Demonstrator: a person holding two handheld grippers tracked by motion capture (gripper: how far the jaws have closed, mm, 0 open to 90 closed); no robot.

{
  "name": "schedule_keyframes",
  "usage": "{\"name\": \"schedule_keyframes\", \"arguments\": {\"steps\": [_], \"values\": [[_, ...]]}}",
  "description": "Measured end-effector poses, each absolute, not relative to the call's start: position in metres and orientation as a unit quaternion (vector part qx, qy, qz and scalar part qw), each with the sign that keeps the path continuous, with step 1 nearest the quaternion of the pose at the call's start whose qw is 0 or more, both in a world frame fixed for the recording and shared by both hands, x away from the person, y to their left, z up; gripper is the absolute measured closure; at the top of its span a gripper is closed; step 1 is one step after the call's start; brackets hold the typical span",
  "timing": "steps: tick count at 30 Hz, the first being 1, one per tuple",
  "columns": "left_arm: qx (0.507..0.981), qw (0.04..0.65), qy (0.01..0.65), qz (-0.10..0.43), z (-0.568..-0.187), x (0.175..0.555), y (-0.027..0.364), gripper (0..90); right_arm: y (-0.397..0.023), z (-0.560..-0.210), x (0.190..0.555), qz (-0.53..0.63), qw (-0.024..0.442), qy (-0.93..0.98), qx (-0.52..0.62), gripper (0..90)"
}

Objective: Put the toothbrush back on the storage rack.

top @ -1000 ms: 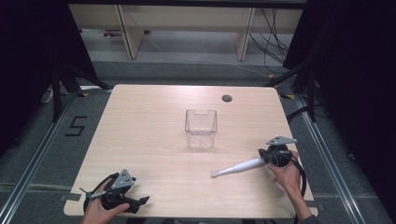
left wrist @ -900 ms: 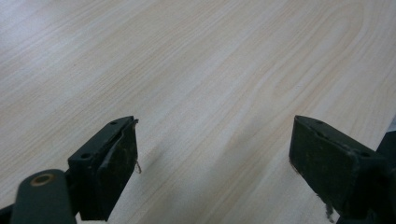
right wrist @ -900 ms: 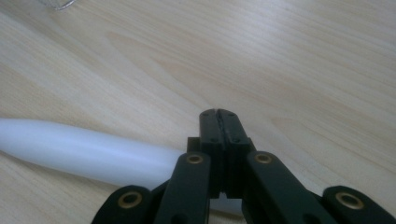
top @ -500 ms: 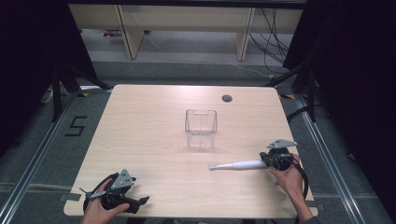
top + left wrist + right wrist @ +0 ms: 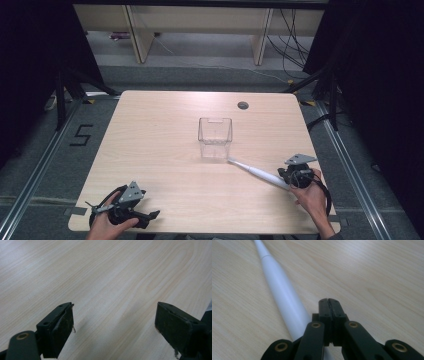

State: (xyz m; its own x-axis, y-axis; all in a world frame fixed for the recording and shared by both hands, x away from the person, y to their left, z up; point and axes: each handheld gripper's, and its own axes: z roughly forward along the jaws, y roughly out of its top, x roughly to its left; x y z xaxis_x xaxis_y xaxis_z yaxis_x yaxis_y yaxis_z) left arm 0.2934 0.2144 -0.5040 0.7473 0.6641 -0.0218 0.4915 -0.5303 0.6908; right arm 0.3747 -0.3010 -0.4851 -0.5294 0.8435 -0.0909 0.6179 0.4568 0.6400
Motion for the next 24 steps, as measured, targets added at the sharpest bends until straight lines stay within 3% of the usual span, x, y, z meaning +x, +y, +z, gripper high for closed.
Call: {"name": "schedule_keyframes", "arguments": {"steps": [14,22,24], "values": [[0.865,0.352,0.335,0.121,-0.505,0.294,0.215,15.0,-0.302,-0.475,0.370,0.298,0.202,0.820,0.446,87.6],[0.866,0.349,0.337,0.122,-0.505,0.294,0.215,15.1,-0.298,-0.456,0.374,0.302,0.193,0.834,0.419,77.4],[0.865,0.350,0.337,0.121,-0.505,0.294,0.215,15.1,-0.294,-0.449,0.376,0.285,0.167,0.849,0.412,72.8]]}}
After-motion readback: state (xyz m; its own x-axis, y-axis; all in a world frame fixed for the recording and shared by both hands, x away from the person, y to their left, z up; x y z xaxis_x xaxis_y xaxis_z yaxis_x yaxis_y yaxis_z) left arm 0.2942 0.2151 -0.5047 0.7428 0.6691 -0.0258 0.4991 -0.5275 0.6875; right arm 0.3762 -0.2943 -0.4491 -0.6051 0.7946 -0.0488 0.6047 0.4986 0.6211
